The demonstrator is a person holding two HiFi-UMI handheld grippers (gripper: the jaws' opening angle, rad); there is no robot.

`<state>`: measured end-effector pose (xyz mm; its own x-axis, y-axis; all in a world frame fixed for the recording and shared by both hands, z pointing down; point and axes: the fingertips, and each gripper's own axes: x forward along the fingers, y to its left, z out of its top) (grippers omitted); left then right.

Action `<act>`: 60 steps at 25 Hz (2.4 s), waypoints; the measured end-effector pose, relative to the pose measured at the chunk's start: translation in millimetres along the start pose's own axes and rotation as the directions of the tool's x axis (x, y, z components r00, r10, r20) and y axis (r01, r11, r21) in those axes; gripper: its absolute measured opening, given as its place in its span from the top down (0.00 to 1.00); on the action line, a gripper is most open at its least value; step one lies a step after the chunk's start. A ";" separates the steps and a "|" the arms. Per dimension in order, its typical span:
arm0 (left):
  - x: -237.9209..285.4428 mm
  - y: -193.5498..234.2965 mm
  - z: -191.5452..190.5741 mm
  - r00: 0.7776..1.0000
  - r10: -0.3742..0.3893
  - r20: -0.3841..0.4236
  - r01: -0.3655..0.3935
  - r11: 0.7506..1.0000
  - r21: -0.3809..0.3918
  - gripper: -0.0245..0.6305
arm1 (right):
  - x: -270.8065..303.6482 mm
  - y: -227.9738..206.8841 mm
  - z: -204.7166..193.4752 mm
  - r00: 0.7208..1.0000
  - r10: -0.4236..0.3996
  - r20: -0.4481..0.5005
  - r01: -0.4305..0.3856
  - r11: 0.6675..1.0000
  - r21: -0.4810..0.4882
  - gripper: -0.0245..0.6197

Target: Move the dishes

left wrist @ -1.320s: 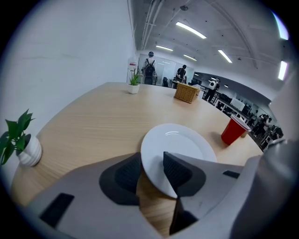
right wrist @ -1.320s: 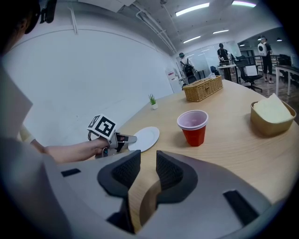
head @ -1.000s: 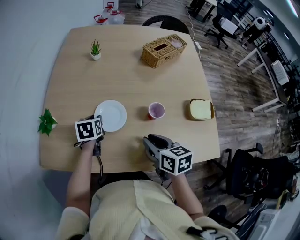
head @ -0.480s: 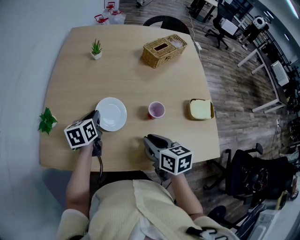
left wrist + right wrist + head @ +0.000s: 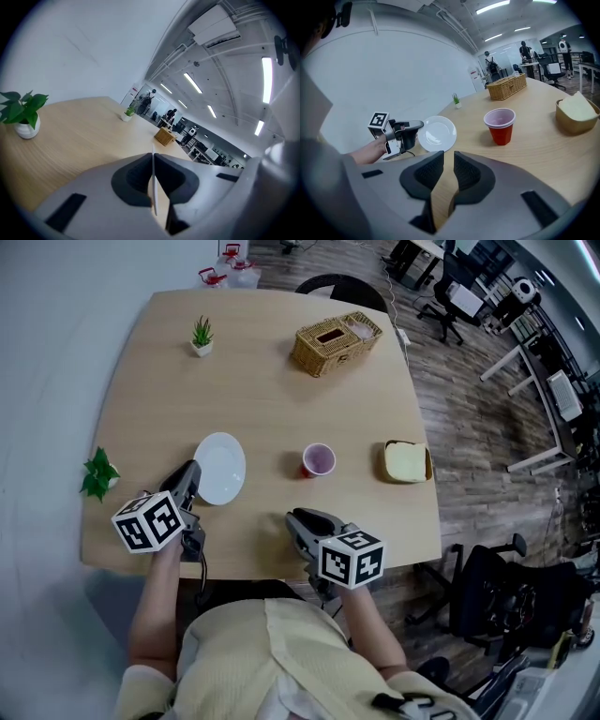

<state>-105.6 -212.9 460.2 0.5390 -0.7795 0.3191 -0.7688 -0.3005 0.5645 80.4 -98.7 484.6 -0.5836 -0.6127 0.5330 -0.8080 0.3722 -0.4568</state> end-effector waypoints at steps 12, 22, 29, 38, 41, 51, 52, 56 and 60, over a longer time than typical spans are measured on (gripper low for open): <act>-67.0 10.9 -1.8 0.997 0.016 0.077 -0.012 0.999 -0.048 0.92 | 6.0 13.1 -2.8 0.999 0.039 -0.024 -0.040 0.999 -0.032 0.85; -96.5 31.9 -27.5 0.994 0.068 0.084 -0.054 0.986 -0.155 0.92 | 13.7 25.5 -6.1 0.996 0.070 -0.050 -0.073 0.996 -0.057 0.85; -110.9 48.2 -45.1 0.991 0.113 0.071 -0.097 0.974 -0.204 0.92 | 13.8 29.7 -9.9 0.995 0.078 -0.059 -0.081 0.995 -0.060 0.85; -114.0 74.4 -65.0 0.973 0.232 -0.015 -0.231 0.957 -0.175 0.92 | 14.8 27.3 -12.5 0.995 0.079 -0.066 -0.083 0.995 -0.057 0.85; -113.5 86.3 -71.0 0.962 0.267 -0.052 -0.272 0.946 -0.178 0.92 | 15.6 27.4 -11.2 0.995 0.079 -0.067 -0.083 0.994 -0.065 0.85; -106.8 109.9 -86.8 0.916 0.353 -0.191 -0.364 0.931 -0.025 0.91 | 18.4 34.0 -11.7 0.994 0.090 -0.068 -0.095 0.993 -0.067 0.85; -106.6 111.4 -87.5 0.910 0.362 -0.200 -0.371 0.928 -0.008 0.91 | 18.4 35.0 -11.7 0.994 0.092 -0.067 -0.096 0.993 -0.067 0.85; -106.0 113.5 -88.1 0.895 0.390 -0.215 -0.384 0.920 0.072 0.90 | 18.3 36.7 -11.1 0.994 0.094 -0.062 -0.098 0.993 -0.065 0.85; -102.8 113.9 -88.5 0.883 0.411 -0.228 -0.384 0.910 0.155 0.90 | 19.2 36.9 -12.0 0.994 0.092 -0.062 -0.096 0.994 -0.060 0.85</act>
<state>-218.1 -118.3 559.1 0.2379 -0.6864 0.6872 -0.9601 -0.0591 0.2733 38.4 -88.4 486.5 -0.6596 -0.5312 0.5317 -0.7516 0.4705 -0.4623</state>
